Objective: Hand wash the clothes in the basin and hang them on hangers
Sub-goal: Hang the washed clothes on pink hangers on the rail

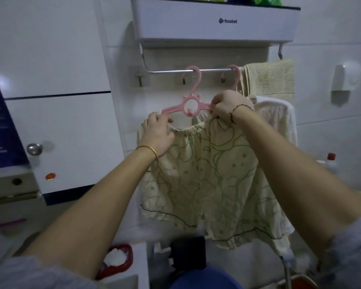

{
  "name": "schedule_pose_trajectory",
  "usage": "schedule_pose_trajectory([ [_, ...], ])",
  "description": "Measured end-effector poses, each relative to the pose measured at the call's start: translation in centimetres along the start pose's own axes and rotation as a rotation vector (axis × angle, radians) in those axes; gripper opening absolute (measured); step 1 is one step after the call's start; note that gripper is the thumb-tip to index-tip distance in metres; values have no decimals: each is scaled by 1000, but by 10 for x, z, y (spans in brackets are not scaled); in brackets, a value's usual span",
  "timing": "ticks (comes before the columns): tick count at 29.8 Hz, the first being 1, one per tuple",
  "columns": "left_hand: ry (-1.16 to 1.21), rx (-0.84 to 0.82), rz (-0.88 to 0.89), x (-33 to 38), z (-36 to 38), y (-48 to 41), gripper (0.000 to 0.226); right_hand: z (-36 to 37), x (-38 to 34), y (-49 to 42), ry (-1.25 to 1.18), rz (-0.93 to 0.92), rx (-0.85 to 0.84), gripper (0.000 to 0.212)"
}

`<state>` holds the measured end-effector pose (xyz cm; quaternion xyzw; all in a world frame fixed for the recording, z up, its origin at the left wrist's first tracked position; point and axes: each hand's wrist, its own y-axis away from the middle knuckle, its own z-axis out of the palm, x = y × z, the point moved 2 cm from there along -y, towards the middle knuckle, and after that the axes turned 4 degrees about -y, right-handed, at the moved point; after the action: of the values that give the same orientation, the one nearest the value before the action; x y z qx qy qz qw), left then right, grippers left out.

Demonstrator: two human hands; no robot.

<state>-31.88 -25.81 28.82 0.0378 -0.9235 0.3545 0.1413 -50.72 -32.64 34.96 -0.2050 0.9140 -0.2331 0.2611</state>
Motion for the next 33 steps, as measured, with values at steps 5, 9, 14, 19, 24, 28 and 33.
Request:
schedule_pose_trajectory([
  [5,2,-43,-29,4,7,4,40,4,10,-1,167,-120,-12,26],
  [9,46,-68,-31,7,15,7,38,13,23,2,198,-153,55,36],
  [14,101,-100,-41,12,25,15,36,23,27,32,-54,-242,377,44],
  [19,150,-148,-51,12,44,34,37,52,14,82,-115,-441,604,39],
  [24,220,-219,-97,-12,74,95,38,126,7,147,-296,-426,297,27],
  [28,241,-250,-250,-62,85,175,32,197,-6,205,-401,-322,-34,29],
  [33,209,-196,-468,-123,59,255,26,251,-50,260,-519,-198,-369,31],
])
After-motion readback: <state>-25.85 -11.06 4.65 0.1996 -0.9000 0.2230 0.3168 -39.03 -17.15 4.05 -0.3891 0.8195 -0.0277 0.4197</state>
